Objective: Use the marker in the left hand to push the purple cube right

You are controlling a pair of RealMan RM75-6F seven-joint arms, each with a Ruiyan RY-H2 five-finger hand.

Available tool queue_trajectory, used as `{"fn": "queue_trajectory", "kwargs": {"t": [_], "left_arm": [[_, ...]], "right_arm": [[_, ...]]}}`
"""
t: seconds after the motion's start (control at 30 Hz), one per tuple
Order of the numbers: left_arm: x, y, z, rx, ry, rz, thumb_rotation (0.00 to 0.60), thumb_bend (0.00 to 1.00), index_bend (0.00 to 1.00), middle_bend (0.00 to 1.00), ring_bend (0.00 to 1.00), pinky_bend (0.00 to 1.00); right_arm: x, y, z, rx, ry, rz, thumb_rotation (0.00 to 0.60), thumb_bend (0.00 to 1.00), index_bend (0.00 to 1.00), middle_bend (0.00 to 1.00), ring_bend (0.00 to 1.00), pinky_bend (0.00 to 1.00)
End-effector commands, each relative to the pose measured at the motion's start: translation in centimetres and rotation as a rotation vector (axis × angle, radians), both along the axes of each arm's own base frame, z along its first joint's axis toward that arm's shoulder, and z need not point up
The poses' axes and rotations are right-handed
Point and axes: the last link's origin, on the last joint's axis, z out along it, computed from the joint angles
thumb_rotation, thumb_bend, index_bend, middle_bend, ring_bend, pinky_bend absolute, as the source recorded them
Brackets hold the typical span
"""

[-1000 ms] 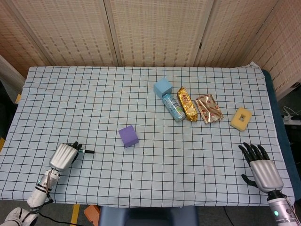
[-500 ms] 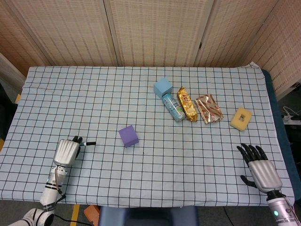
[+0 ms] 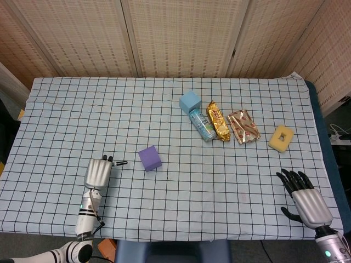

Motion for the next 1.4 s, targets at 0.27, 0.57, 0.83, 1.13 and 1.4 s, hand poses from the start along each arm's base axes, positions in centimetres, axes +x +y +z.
{"fn": "queue_trajectory", "kwargs": {"t": [0.27,0.57,0.83,1.13,1.4], "left_arm": [[2.9,0.9,-1.8,-0.020,-0.077,-0.027,0.600,0.71,0.85,0.89,0.82,1.00],[4.9,1.8,-3.0,-0.018,-0.116,-0.056,0.600,0.71,0.85,0.89,0.82,1.00],[6.2,2.8,-4.3,-0.029,-0.125,-0.087,0.600,0.71,0.85,0.89,0.82,1.00],[6.3,3.1,-4.8,-0.029,-0.123,-0.095,0.600,0.71,0.85,0.89,0.82,1.00],[5.9,2.4,-4.0,-0.016,-0.112,-0.111,0.600,0.71,0.85,0.89,0.82,1.00]], "right_arm": [[-0.1,0.4,0.8,-0.017,-0.017,0.000,0.600,0.15,0.00,0.00,0.00,0.00],[-0.2,0.4,1.3,-0.033,-0.023,-0.005,0.600,0.15,0.00,0.00,0.00,0.00],[-0.4,0.3,1.5,-0.045,-0.024,-0.015,0.600,0.15,0.00,0.00,0.00,0.00],[-0.6,0.1,1.8,-0.056,-0.022,-0.027,0.600,0.15,0.00,0.00,0.00,0.00],[-0.5,0.2,1.6,-0.053,-0.020,-0.022,0.600,0.15,0.00,0.00,0.00,0.00]]}}
